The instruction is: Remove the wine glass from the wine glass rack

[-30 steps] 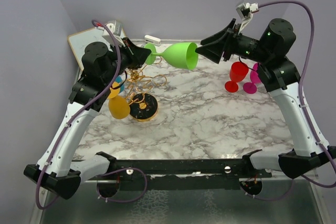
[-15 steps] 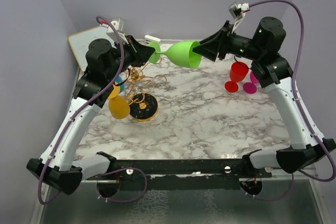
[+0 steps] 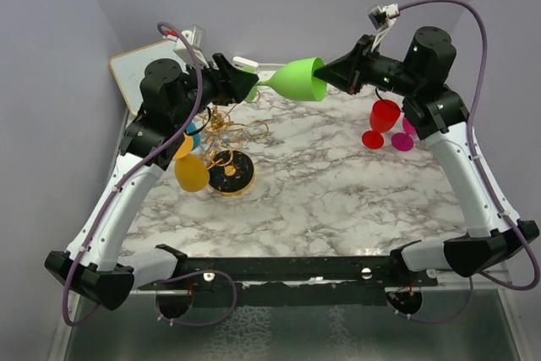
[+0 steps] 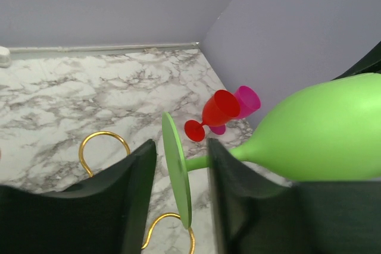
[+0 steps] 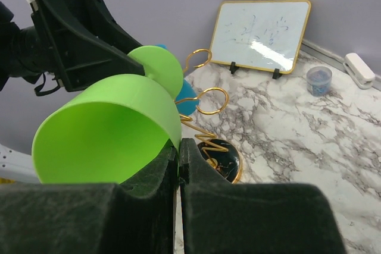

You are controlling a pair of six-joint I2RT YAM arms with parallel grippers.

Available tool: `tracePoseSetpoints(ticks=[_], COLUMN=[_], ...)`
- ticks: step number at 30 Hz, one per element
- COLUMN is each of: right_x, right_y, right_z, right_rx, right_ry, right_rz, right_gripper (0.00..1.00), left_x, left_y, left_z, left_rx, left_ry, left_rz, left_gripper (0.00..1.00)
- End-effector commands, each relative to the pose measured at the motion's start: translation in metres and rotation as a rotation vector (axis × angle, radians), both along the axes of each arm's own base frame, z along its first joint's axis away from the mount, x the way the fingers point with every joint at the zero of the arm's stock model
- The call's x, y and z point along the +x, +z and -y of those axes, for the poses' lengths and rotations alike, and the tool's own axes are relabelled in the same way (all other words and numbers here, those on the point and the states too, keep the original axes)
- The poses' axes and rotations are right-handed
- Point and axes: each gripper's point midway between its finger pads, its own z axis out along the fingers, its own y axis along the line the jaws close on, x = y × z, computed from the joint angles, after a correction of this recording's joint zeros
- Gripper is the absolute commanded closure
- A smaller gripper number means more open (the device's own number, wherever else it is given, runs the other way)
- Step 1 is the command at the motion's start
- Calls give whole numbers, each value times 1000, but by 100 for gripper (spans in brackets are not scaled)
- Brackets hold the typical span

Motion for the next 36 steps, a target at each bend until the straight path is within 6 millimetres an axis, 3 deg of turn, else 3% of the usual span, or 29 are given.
tracePoseSetpoints(ticks=[1, 4, 9, 13, 16, 24, 27, 30, 36], right_x=[1, 8, 25, 54, 85, 157, 171, 182, 184], right_y=[18, 26, 43, 35, 9, -73, -94, -118, -168], right_z=[14, 26, 61, 89, 100, 102, 113, 138, 168], right_rx=[9, 1, -28, -117, -227, -467, -503, -539, -664], right_ry=[-109, -198, -438, -636, -733, -796, -799, -839, -862], right_rz=[34, 61, 128, 98, 20, -201, -259, -320, -428], right_gripper=[99, 99, 99, 99, 99, 99, 99, 99, 99], left_x=[3, 6, 5, -3, -10, -34, -39, -42, -45], left_y=[14, 10, -2, -4, -8, -14, -20, -26, -35], left_z=[-11, -20, -44, -63, -79, -110, -119, -128, -138], left_rx=[17, 52, 113, 134, 152, 152, 177, 204, 227], left_ry=[53, 103, 215, 289, 353, 462, 489, 524, 563], left_rz=[47, 52, 49, 71, 89, 120, 109, 102, 97], left_gripper=[35, 19, 19, 21, 22, 24, 24, 24, 24])
